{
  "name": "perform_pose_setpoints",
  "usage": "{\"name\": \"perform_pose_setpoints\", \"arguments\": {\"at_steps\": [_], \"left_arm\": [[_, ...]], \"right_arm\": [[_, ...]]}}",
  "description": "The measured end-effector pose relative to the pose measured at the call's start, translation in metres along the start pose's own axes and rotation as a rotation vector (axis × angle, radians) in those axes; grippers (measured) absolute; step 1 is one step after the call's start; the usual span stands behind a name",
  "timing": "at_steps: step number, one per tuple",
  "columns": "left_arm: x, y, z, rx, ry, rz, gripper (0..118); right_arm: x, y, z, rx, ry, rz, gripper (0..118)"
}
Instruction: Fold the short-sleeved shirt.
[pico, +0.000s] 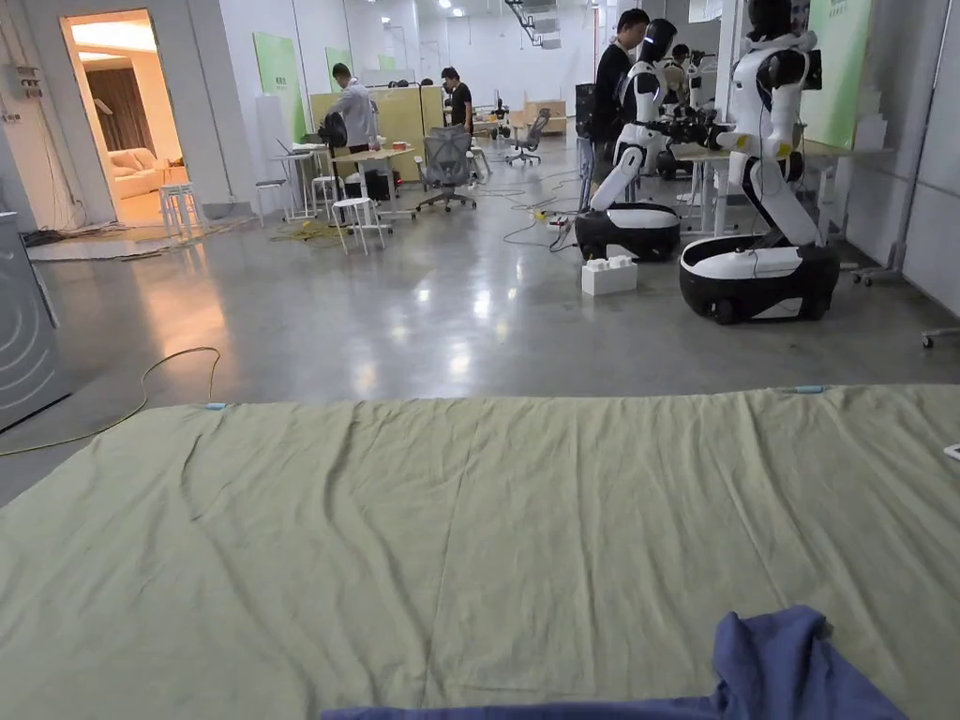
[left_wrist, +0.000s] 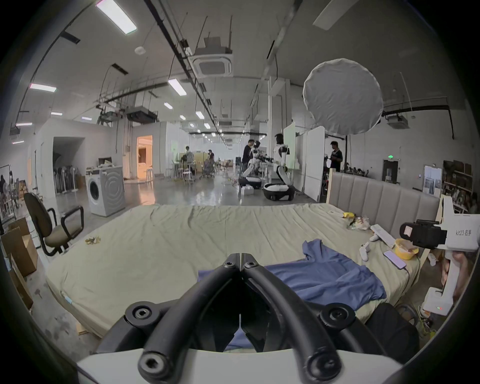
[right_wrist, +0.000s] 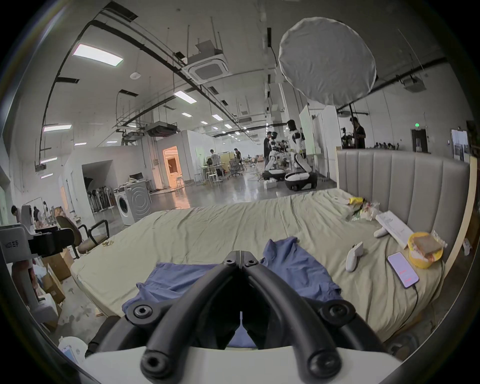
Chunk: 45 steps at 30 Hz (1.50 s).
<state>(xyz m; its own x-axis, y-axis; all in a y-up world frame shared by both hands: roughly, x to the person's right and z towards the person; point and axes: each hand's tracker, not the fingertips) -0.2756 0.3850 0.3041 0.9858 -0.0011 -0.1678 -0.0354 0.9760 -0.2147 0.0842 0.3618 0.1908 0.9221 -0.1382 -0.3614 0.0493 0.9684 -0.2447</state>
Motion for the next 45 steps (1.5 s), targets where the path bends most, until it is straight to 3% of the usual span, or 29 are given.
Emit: {"name": "perform_pose_setpoints", "arguments": {"at_steps": [7,9,12,14,17,19,21,23,25,27,30,31,32,33,37,38,40,41,43,45], "left_arm": [[-0.017,0.013,-0.056,-0.09,-0.028,-0.043,2],[-0.029,0.011,-0.092,-0.122,-0.052,0.007,22],[-0.055,-0.004,-0.173,-0.284,-0.104,0.187,63],[-0.072,-0.024,-0.236,-0.386,-0.064,0.217,73],[-0.088,-0.053,-0.317,-0.47,-0.02,0.233,73],[-0.096,-0.072,-0.357,-0.619,0.051,0.3,73],[-0.094,-0.091,-0.387,-0.669,0.096,0.189,73],[-0.095,-0.104,-0.406,-0.698,0.097,0.178,70],[-0.106,-0.12,-0.423,-0.746,0.119,0.225,51],[-0.105,-0.127,-0.428,-0.767,0.134,0.213,44],[-0.085,-0.128,-0.422,-0.751,0.141,-0.038,12],[-0.081,-0.13,-0.42,-0.755,0.125,-0.106,8],[-0.079,-0.129,-0.422,-0.768,0.055,-0.076,8],[-0.071,-0.134,-0.428,-0.784,0.098,-0.086,8],[-0.065,-0.139,-0.442,-0.843,0.112,-0.048,8],[-0.065,-0.138,-0.443,-0.839,0.119,-0.058,8],[-0.064,-0.138,-0.441,-0.847,0.092,-0.101,8],[-0.064,-0.139,-0.439,-0.847,0.075,-0.125,8],[-0.067,-0.137,-0.44,-0.861,0.069,-0.093,8],[-0.069,-0.135,-0.439,-0.866,0.062,-0.071,8]], "right_arm": [[0.016,-0.026,-0.013,-0.098,-0.011,-0.023,0],[0.022,-0.036,-0.019,-0.126,-0.03,-0.049,0],[0.031,-0.045,-0.028,-0.167,-0.046,-0.099,0],[0.038,-0.048,-0.032,-0.181,-0.051,-0.117,0],[0.049,-0.054,-0.035,-0.206,-0.073,-0.143,0],[0.057,-0.057,-0.036,-0.224,-0.094,-0.158,0],[0.062,-0.059,-0.033,-0.229,-0.128,-0.174,0],[0.07,-0.063,-0.032,-0.259,-0.167,-0.201,0],[0.076,-0.067,-0.03,-0.28,-0.188,-0.231,0],[0.081,-0.07,-0.031,-0.293,-0.202,-0.247,0],[0.084,-0.071,-0.038,-0.314,-0.22,-0.256,0],[0.086,-0.071,-0.044,-0.32,-0.218,-0.257,0],[0.091,-0.071,-0.05,-0.329,-0.212,-0.254,0],[0.094,-0.069,-0.058,-0.334,-0.206,-0.245,0],[0.118,-0.043,-0.127,-0.342,-0.176,-0.093,2],[0.126,-0.036,-0.153,-0.358,-0.173,-0.062,16],[0.143,-0.024,-0.212,-0.453,-0.166,-0.054,64],[0.151,-0.023,-0.242,-0.497,-0.165,-0.054,74],[0.167,-0.026,-0.298,-0.565,-0.155,-0.032,73],[0.182,-0.037,-0.347,-0.654,-0.224,-0.002,73]]}}
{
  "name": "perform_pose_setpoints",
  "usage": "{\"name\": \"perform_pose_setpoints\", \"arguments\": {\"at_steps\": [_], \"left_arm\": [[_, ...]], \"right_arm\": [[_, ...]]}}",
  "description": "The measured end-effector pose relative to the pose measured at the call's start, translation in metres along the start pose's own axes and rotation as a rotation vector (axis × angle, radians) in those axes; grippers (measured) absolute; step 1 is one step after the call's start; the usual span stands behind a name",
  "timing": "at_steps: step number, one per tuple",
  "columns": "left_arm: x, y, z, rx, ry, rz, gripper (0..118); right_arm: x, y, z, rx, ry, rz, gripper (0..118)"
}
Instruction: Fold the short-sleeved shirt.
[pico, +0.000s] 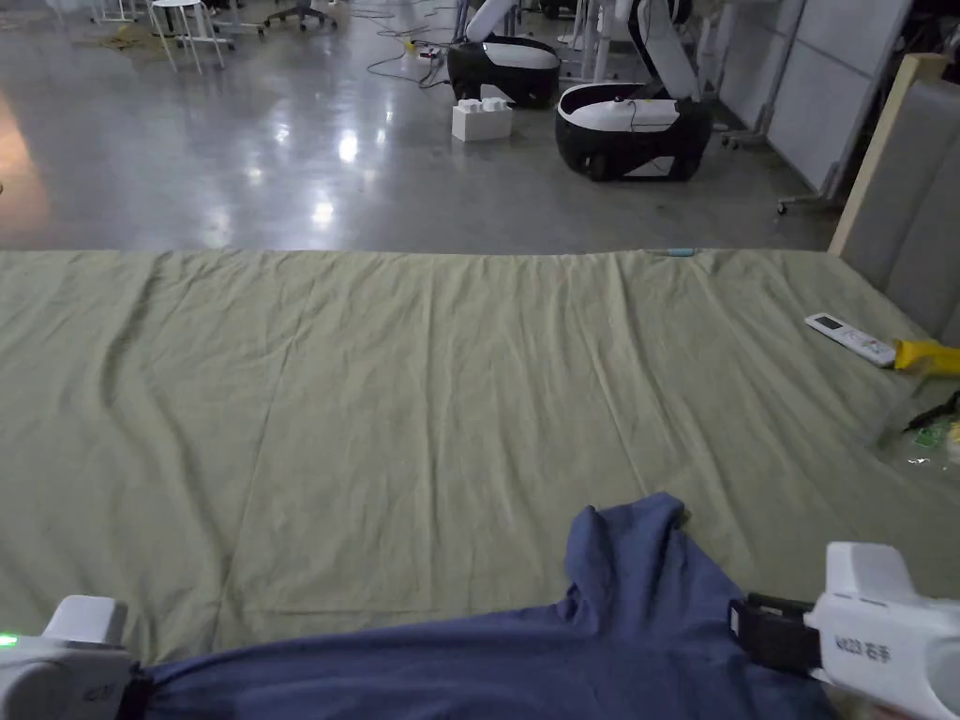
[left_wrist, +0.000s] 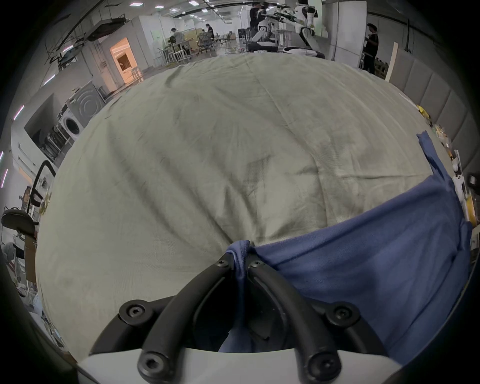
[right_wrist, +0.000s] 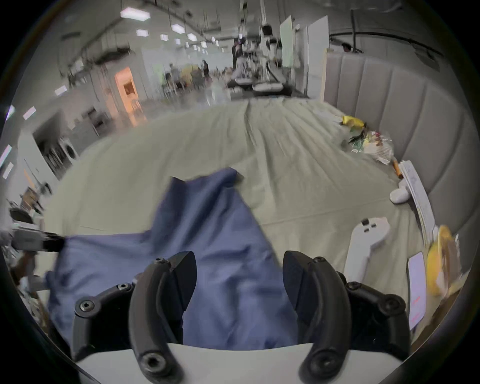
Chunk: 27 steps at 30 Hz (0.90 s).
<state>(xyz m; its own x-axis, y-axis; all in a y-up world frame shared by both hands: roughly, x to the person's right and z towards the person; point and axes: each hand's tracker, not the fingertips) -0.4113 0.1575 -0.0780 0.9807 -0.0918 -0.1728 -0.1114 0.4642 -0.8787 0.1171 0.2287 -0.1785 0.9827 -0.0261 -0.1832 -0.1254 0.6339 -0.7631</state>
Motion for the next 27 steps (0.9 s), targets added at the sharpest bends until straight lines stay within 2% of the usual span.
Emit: {"name": "perform_pose_setpoints", "arguments": {"at_steps": [3,4,6,7,8,9,10,11,13,14,15,16,17,19,23,27], "left_arm": [[-0.003,0.002,0.002,-0.013,-0.019,-0.005,8],[-0.008,0.003,-0.002,-0.017,-0.031,0.001,8],[-0.011,0.003,-0.002,-0.023,-0.049,0.007,8],[-0.013,0.002,-0.001,-0.011,-0.057,0.004,8],[-0.015,0.002,-0.001,-0.007,-0.066,0.014,7],[-0.017,0.003,0.0,0.016,-0.069,0.027,8],[-0.017,0.002,0.0,0.019,-0.073,0.029,7],[-0.015,-0.001,0.001,0.024,-0.076,0.032,7],[-0.009,-0.006,0.002,0.044,-0.051,0.019,7],[-0.008,-0.006,0.005,0.05,-0.035,-0.064,7],[-0.01,-0.005,0.011,0.048,-0.045,-0.058,6],[-0.016,-0.002,0.024,0.053,-0.058,-0.034,6],[-0.023,-0.003,0.043,0.12,-0.127,0.074,6],[-0.041,-0.02,0.091,0.232,-0.259,0.162,6],[-0.061,-0.097,0.164,0.342,-0.325,0.205,6],[-0.06,-0.185,0.188,0.28,-0.33,0.223,6]], "right_arm": [[-0.005,0.02,-0.058,-0.091,-0.11,0.13,73],[-0.008,0.025,-0.074,-0.138,-0.146,0.151,73],[-0.012,0.024,-0.095,-0.197,-0.148,0.173,70],[-0.013,0.018,-0.098,-0.225,-0.137,0.164,61],[-0.013,0.014,-0.095,-0.194,-0.111,0.121,48],[-0.015,0.014,-0.091,-0.174,-0.102,0.1,30],[-0.016,0.013,-0.083,-0.162,-0.095,0.114,5],[-0.017,0.01,-0.075,-0.148,-0.065,0.121,0],[-0.016,0.006,-0.07,-0.157,-0.063,0.114,0],[-0.015,0.005,-0.066,-0.167,-0.047,0.094,0],[-0.013,0.003,-0.062,-0.154,-0.043,0.075,0],[-0.011,0.001,-0.049,-0.118,-0.044,0.051,0],[-0.009,-0.003,-0.028,-0.058,-0.02,0.036,0],[-0.008,-0.016,0.019,0.005,-0.007,0.026,0],[-0.001,-0.077,0.111,0.077,0.034,-0.01,0],[0.005,-0.152,0.166,0.087,0.003,0.002,0]]}}
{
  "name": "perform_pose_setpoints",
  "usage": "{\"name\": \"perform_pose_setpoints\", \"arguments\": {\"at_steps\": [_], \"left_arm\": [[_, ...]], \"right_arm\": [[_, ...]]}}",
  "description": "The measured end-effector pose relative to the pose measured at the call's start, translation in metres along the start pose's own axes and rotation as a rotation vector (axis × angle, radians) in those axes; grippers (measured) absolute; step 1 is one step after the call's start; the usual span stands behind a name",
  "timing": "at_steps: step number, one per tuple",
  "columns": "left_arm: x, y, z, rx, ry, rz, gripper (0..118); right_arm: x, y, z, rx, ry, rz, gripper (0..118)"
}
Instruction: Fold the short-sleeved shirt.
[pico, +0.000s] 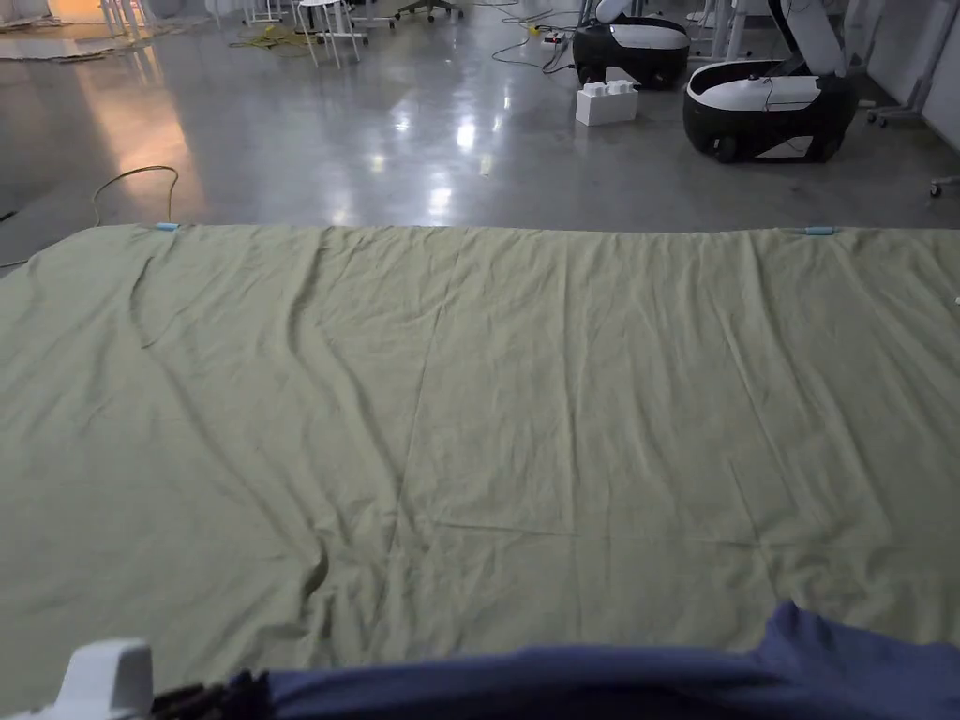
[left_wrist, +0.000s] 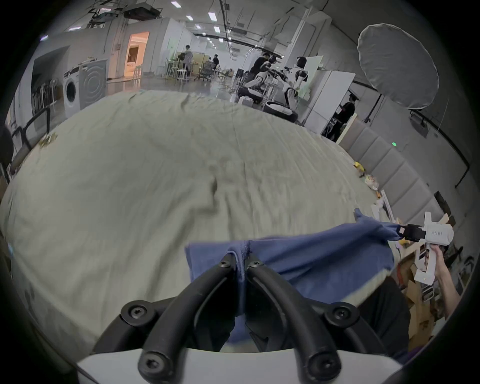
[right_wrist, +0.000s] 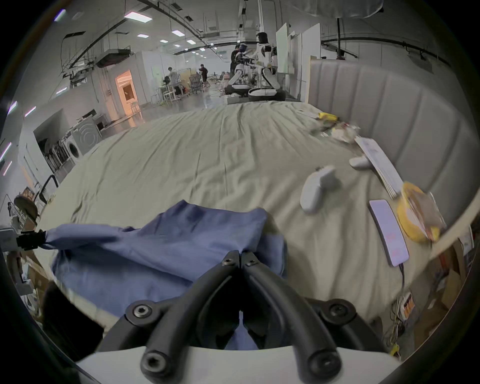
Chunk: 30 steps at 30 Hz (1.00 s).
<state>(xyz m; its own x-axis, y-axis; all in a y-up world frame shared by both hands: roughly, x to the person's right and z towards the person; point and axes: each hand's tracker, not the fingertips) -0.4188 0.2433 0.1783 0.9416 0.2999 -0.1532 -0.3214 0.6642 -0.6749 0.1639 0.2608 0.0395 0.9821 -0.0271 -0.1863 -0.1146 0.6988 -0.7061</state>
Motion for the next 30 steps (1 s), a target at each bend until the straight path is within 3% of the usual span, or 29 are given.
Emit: {"name": "perform_pose_setpoints", "arguments": {"at_steps": [3,6,7,8,9,10,11,13,17,22,25,29,30], "left_arm": [[0.006,-0.038,0.003,-0.067,0.0,0.013,6],[0.005,-0.057,-0.013,-0.089,0.016,0.035,8],[0.005,-0.061,-0.017,-0.066,0.032,0.034,17],[0.003,-0.06,-0.018,-0.054,0.056,0.024,41],[0.0,-0.056,-0.016,-0.065,0.075,0.047,64],[-0.003,-0.052,-0.012,-0.039,0.105,0.074,81],[-0.004,-0.05,-0.004,0.01,0.132,0.067,88],[-0.005,-0.041,0.022,0.092,0.151,0.058,88],[0.022,-0.03,0.084,0.33,0.17,-0.025,88],[0.076,-0.036,0.146,0.582,0.235,-0.165,88],[0.106,-0.045,0.165,0.634,0.22,-0.17,88],[0.083,-0.038,0.15,0.638,0.211,-0.211,87],[0.124,-0.04,0.163,0.638,0.169,-0.237,85]], "right_arm": [[0.005,-0.04,0.015,-0.04,-0.026,-0.015,0],[0.007,-0.061,0.001,-0.074,-0.003,-0.112,0],[0.007,-0.066,-0.001,-0.067,-0.004,-0.118,1],[0.007,-0.069,-0.004,-0.075,-0.007,-0.122,8],[0.02,-0.08,-0.019,-0.088,-0.011,-0.126,25],[0.022,-0.082,-0.019,-0.086,-0.03,-0.123,50],[0.023,-0.083,-0.016,-0.073,-0.079,-0.115,75],[0.03,-0.087,-0.005,-0.02,-0.111,-0.117,74],[0.018,-0.084,0.042,0.188,-0.008,-0.17,74],[-0.032,-0.062,0.106,0.404,0.078,-0.092,80],[-0.059,-0.052,0.127,0.498,0.1,-0.091,83],[-0.083,-0.036,0.146,0.565,0.195,-0.103,82],[-0.089,-0.032,0.151,0.581,0.221,-0.094,80]]}}
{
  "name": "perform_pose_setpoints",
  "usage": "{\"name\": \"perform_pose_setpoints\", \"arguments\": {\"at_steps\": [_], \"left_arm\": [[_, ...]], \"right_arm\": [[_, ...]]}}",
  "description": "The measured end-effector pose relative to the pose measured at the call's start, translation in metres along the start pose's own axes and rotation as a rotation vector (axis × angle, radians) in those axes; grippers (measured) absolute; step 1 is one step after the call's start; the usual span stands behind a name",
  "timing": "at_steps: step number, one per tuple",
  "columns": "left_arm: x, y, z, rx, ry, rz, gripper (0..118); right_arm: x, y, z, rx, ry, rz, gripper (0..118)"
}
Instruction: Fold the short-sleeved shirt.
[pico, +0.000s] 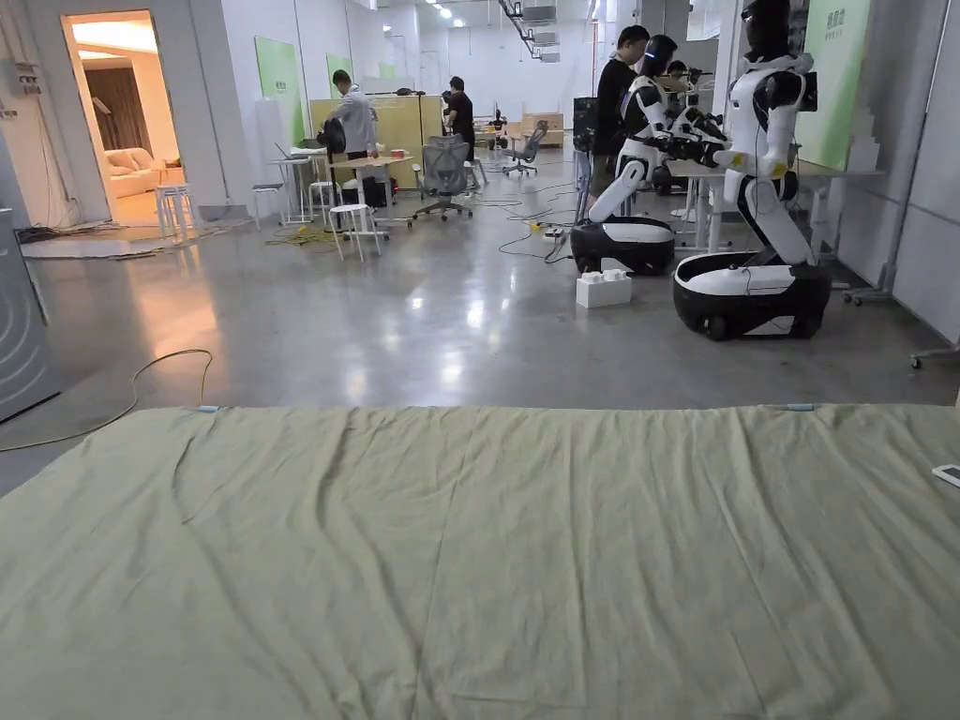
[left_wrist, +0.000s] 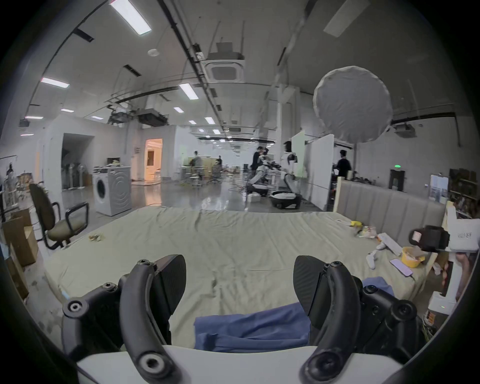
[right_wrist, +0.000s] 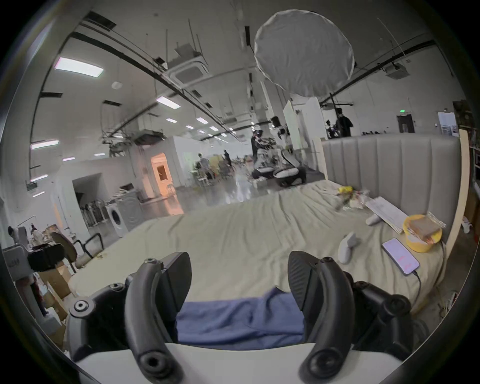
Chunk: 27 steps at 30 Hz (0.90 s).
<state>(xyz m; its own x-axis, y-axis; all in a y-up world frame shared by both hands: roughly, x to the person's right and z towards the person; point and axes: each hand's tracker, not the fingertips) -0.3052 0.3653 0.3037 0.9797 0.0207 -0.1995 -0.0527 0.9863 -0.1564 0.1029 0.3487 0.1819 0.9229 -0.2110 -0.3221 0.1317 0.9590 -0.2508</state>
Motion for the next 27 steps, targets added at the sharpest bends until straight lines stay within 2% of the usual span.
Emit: {"name": "perform_pose_setpoints", "arguments": {"at_steps": [1,2,3,4,5,6,7,10,13,19,23,25,27], "left_arm": [[-0.006,0.002,0.0,0.001,-0.032,-0.004,83],[-0.012,0.004,-0.001,0.003,-0.057,0.0,78],[0.028,0.016,0.008,0.008,-0.082,0.0,70],[0.03,0.019,0.009,0.011,-0.097,-0.001,60],[0.029,0.023,0.01,0.013,-0.082,0.002,42],[0.029,0.025,0.011,0.017,-0.092,0.002,24],[0.039,0.027,0.013,0.019,-0.095,0.001,6],[0.037,0.033,0.016,0.015,-0.132,0.003,0],[0.031,0.027,0.018,0.01,-0.144,-0.008,0],[0.038,0.026,0.013,0.006,-0.153,-0.022,0],[0.027,0.023,0.007,-0.009,-0.154,0.019,0],[0.015,0.019,-0.001,-0.034,-0.136,0.037,0],[0.0,0.007,-0.027,-0.181,-0.116,0.117,1]], "right_arm": [[-0.007,0.004,0.001,0.013,0.012,0.007,77],[-0.011,0.006,0.003,0.021,0.017,0.021,69],[-0.018,0.01,0.004,0.017,0.016,0.037,59],[-0.024,0.012,0.005,0.007,0.016,0.049,45],[-0.029,0.014,0.005,0.003,0.027,0.066,22],[-0.032,0.014,0.005,-0.009,0.042,0.068,12],[-0.035,0.013,0.006,-0.012,0.049,0.073,11],[-0.037,0.008,0.006,-0.037,0.083,0.089,2],[-0.038,0.006,0.004,-0.052,0.077,0.113,2],[-0.036,0.006,0.006,-0.046,0.073,0.099,2],[-0.031,0.003,0.006,-0.058,0.074,0.086,2],[-0.029,0.001,0.006,-0.069,0.077,0.074,2],[-0.027,-0.003,0.005,-0.084,0.079,0.054,2]]}}
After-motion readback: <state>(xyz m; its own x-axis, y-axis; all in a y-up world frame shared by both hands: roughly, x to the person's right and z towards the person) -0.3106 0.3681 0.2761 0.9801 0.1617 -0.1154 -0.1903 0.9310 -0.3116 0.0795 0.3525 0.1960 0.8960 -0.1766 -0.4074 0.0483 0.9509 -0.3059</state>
